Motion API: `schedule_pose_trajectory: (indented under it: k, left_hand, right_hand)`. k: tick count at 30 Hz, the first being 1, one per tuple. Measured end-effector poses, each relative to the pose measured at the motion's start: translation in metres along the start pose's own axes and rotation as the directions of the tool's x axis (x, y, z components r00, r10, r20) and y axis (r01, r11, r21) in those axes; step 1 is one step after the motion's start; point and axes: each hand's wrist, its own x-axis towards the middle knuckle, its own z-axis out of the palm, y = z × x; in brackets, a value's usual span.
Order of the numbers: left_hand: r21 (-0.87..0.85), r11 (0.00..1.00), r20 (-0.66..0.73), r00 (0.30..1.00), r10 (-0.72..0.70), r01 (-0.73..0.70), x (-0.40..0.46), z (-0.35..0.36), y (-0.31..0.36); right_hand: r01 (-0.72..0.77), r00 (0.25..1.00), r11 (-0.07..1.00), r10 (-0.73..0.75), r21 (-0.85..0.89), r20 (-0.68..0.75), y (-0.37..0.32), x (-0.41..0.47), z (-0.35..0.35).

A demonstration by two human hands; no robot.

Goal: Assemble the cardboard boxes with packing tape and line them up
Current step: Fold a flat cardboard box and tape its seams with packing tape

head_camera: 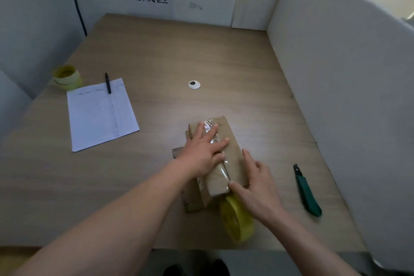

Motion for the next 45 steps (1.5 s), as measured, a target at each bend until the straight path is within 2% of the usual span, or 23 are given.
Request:
schedule_pose_trajectory:
  k: [2,3,4,5,6,7,8,9,10,12,14,16,19,22,26,31,35,38,39,41,43,44,45]
  left_hand:
    - [-0.038,0.994,0.039,0.993,0.108,-0.106,0.008,-0.008,-0.008]
    - [-0.101,0.985,0.0,0.991,0.137,-0.137,0.009,-0.01,-0.011]
    - [-0.209,0.967,-0.109,0.986,0.123,-0.144,0.007,-0.01,-0.012]
    - [-0.332,0.934,-0.281,0.959,0.034,-0.13,0.002,-0.007,-0.013]
    - [-0.434,0.895,-0.463,0.878,-0.123,-0.104,-0.006,-0.004,-0.013]
    - [-0.5,0.863,-0.592,0.755,-0.28,-0.073,-0.018,0.001,-0.012]
    - [-0.551,0.833,-0.651,0.649,-0.394,-0.047,-0.035,0.007,-0.01]
    - [-0.604,0.796,-0.648,0.604,-0.464,-0.038,-0.054,0.012,-0.006]
    - [-0.671,0.74,-0.596,0.626,-0.503,-0.045,-0.073,0.016,0.0]
    - [-0.794,0.606,-0.419,0.762,-0.494,-0.044,-0.103,0.025,0.009]
    - [-0.873,0.487,-0.205,0.885,-0.418,0.027,-0.11,0.034,0.015]
    - [-0.93,0.356,-0.06,0.922,-0.382,0.087,-0.105,0.044,0.018]
    - [-0.986,0.141,0.015,0.898,-0.44,0.086,-0.097,0.05,0.027]
    - [-0.986,0.135,0.013,0.842,-0.539,0.102,-0.09,0.048,0.034]
    - [-0.98,0.071,0.101,0.765,-0.636,0.189,-0.089,0.06,0.037]
    - [-0.956,0.04,0.216,0.786,-0.579,0.292,-0.078,0.069,0.032]
    - [-0.96,0.056,0.198,0.804,-0.561,0.275,-0.075,0.075,0.036]
    - [-0.953,0.095,0.167,0.761,-0.627,0.287,-0.067,0.085,0.036]
    - [-0.949,0.102,0.166,0.743,-0.648,0.3,-0.064,0.087,0.036]
    - [-0.939,0.113,0.171,0.729,-0.663,0.323,-0.059,0.089,0.035]
    - [-0.937,0.131,0.161,0.736,-0.657,0.323,-0.058,0.089,0.033]
    - [-0.938,0.134,0.16,0.743,-0.65,0.319,-0.058,0.089,0.033]
    - [-0.94,0.134,0.158,0.75,-0.642,0.314,-0.058,0.09,0.034]
  right_hand:
    - [0.077,0.985,0.991,-0.092,0.106,0.145,-0.006,0.005,-0.001]
    - [0.083,0.973,0.974,-0.125,0.211,0.196,-0.007,0.008,-0.002]
    - [0.062,0.966,0.958,-0.127,0.28,0.223,-0.008,0.009,-0.002]
    - [0.039,0.966,0.952,-0.114,0.305,0.232,-0.009,0.01,-0.002]
    - [0.019,0.97,0.955,-0.089,0.295,0.226,-0.01,0.011,0.0]
    - [0.011,0.976,0.962,-0.069,0.272,0.205,-0.011,0.013,0.003]
    - [0.01,0.984,0.969,-0.054,0.248,0.171,-0.014,0.015,0.008]
    - [0.008,0.991,0.971,-0.04,0.239,0.13,-0.019,0.018,0.012]
    - [-0.001,0.995,0.97,-0.022,0.244,0.095,-0.025,0.022,0.017]
    - [-0.031,0.999,0.965,0.019,0.26,0.049,-0.035,0.03,0.022]
    - [-0.054,0.998,0.966,0.043,0.251,0.048,-0.038,0.038,0.024]
    - [-0.055,0.998,0.974,0.044,0.219,0.055,-0.036,0.042,0.026]
    - [-0.052,0.997,0.98,0.04,0.191,0.067,-0.035,0.043,0.027]
    - [-0.039,0.996,0.983,0.025,0.178,0.08,-0.036,0.044,0.026]
    - [-0.04,0.995,0.991,0.027,0.13,0.097,-0.035,0.044,0.021]
    - [-0.007,0.991,0.996,-0.004,0.088,0.131,-0.032,0.047,0.017]
    - [0.028,0.985,0.999,-0.036,0.046,0.171,-0.025,0.058,0.011]
    - [0.056,0.96,0.975,-0.112,0.215,0.256,-0.015,0.064,0.004]
    - [0.074,0.96,0.946,-0.152,0.314,0.234,-0.009,0.062,0.0]
    - [0.085,0.994,0.921,-0.103,0.38,0.026,0.015,0.056,-0.016]
    - [-0.021,0.959,0.971,0.087,0.237,-0.268,0.06,0.05,-0.03]
    - [-0.136,0.923,0.981,0.177,0.142,-0.341,0.091,0.047,-0.037]
    - [-0.259,0.904,0.965,0.257,0.04,-0.342,0.12,0.043,-0.04]
